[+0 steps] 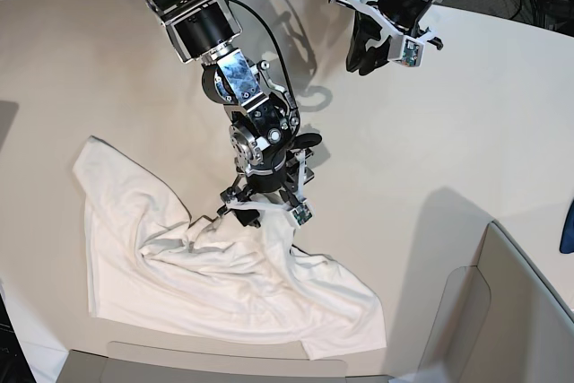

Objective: Layout the t-shirt on the table in an organized manner, then fold the t-shirt properly
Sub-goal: 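Lower the right gripper onto the crumpled white t-shirt and pinch a fold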

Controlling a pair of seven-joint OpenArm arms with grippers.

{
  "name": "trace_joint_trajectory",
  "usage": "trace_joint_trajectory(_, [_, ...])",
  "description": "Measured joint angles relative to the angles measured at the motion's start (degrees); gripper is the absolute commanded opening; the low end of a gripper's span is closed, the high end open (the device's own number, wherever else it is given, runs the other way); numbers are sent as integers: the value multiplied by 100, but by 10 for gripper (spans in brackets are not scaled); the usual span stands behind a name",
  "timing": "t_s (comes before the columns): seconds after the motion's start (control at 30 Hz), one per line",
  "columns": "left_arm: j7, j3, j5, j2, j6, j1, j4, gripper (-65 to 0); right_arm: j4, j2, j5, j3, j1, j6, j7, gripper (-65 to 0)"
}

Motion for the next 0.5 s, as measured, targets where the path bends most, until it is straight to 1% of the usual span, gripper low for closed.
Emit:
trace_joint_trajectory(0.1, [2, 0, 0, 0, 0, 0, -2, -535, -118, 13, -17, 0, 157, -4, 0, -220])
trace_joint_trajectory(0.27, [2, 0, -2, 2, 0, 0, -4, -535, -772, -118, -9, -7, 367, 7, 28, -220])
trace_joint_trajectory(0.37, [0, 0, 0, 0, 4, 0, -4, -535, -879, -122, -13, -4, 363, 4, 251, -220])
trace_joint_trajectory(0.5, [0, -2, 0, 0, 4, 0, -4, -535, -1043, -155, -31, -7, 442, 7, 389, -226])
